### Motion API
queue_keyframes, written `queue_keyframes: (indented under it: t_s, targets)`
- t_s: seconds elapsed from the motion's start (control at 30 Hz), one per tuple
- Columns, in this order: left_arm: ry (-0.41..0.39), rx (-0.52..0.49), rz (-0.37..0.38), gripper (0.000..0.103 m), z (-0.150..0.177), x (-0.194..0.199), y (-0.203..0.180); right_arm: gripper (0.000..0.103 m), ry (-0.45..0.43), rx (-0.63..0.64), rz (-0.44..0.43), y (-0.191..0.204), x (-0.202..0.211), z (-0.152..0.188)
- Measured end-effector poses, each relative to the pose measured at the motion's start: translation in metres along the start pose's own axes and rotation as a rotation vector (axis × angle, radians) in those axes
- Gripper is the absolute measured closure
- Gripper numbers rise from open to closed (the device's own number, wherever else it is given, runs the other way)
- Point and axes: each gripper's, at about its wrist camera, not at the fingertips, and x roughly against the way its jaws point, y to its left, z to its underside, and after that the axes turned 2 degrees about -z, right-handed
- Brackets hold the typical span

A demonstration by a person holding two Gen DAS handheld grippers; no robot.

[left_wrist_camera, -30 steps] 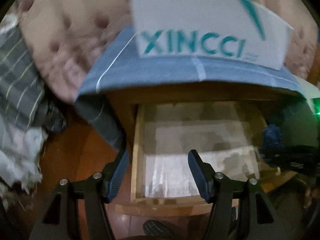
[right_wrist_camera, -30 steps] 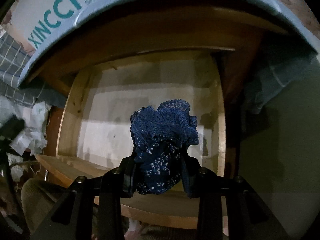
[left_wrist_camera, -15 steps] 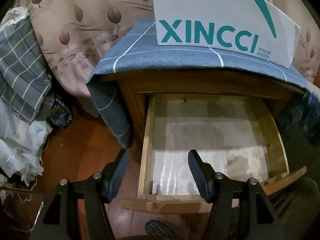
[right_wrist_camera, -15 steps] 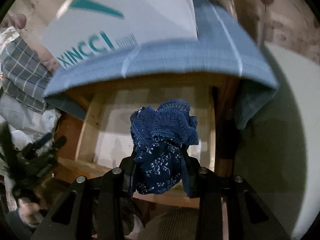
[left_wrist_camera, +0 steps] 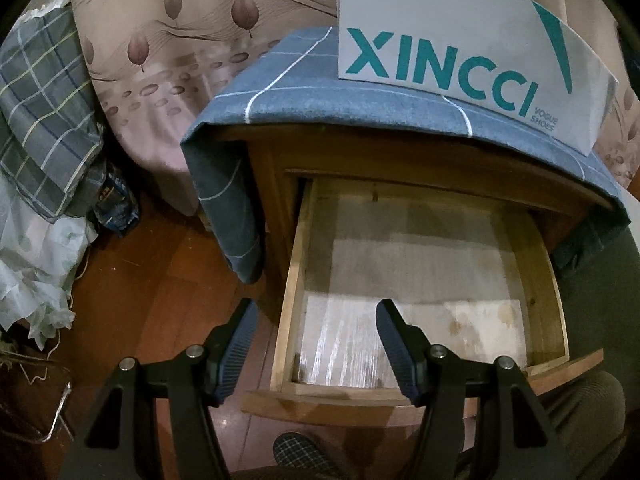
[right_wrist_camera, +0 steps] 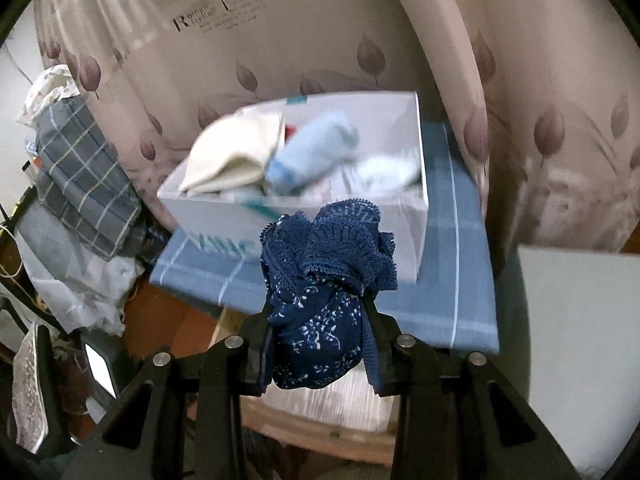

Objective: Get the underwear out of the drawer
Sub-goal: 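Carry the dark blue lace underwear into the box with the right tool and open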

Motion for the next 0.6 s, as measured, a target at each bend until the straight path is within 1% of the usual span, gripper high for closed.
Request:
queue_keyframes:
  t_s: [0.13,0.3,0.4,0.6]
  targets:
    - [-0.005,-0.003,-0.010,0.040,0.000,0.000,0.000,0.070,-0.005,0.021,0.027,0.007,-0.009,-0.034]
    - [-0.001,-0.007,-0.015,0.040,0.000,-0.001,-0.002,0.070,0.011,0.045,0.092,0.006,-0.035,-0.060]
    - [0.002,-0.012,-0.020,0.040,0.001,-0.001,-0.002,0.070,0.035,0.050,0.125,0.000,-0.055,-0.068]
    - [0.009,-0.005,-0.019,0.040,-0.001,-0.002,-0.001,0.070,0.068,0.038,0.154,-0.012,-0.085,-0.081]
